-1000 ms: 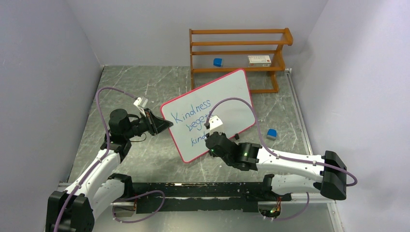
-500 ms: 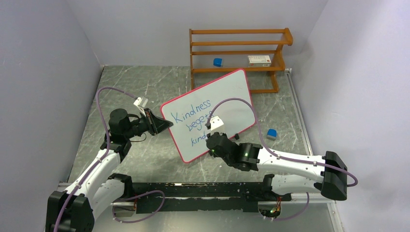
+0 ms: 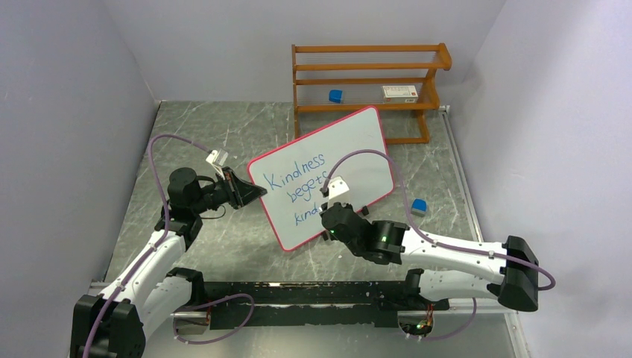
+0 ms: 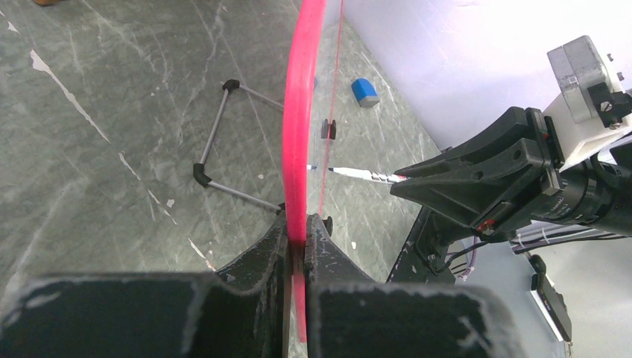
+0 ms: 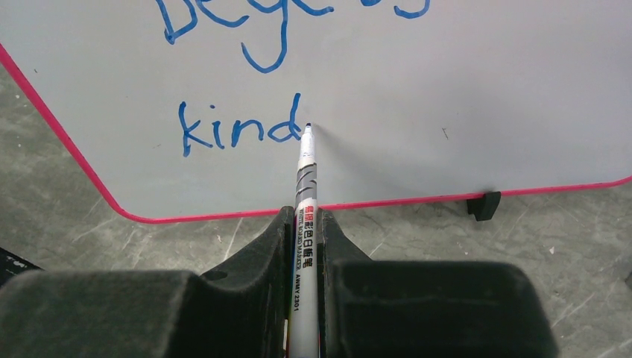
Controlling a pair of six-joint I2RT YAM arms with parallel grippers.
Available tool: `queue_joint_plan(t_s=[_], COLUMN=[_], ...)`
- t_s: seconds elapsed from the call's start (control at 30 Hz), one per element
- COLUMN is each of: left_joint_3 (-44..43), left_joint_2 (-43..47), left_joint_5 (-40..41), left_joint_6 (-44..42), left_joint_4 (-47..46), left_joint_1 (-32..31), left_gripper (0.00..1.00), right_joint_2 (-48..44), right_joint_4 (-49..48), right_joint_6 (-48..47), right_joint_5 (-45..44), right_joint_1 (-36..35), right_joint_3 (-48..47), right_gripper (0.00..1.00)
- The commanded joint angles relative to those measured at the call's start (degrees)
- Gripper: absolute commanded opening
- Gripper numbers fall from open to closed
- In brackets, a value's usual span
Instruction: Write a sentence on the whiteboard
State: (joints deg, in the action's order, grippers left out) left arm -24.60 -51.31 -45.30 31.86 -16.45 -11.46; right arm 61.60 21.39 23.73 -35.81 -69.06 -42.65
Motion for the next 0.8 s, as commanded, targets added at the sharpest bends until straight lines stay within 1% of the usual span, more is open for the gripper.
queue_joint_plan(t_s=[0.0,0.3,0.77], left_joint_3=[-1.4,-1.4,-1.5], left_joint_2=[0.0,-0.1,0.1], left_joint_5=[1.5,1.4,1.5], left_joint_6=[-0.7,-0.7,-0.8], left_joint_4=[0.6,0.5,0.8], left_joint_1=[-0.3,-0.3,-0.3], left_gripper=[0.05,0.05,0.05], right_joint_2=[0.7,1.5,1.3], right_joint_4=[-2.0,-3.0,0.2], right_joint_6=[-0.4,-0.5,0.9], right_joint_5=[-1.7,-1.5,1.0], right_joint_1=[0.4,1.2,1.5], right_joint_3=[0.5,0.8,1.5], right_gripper=[0.00,0.00,0.00])
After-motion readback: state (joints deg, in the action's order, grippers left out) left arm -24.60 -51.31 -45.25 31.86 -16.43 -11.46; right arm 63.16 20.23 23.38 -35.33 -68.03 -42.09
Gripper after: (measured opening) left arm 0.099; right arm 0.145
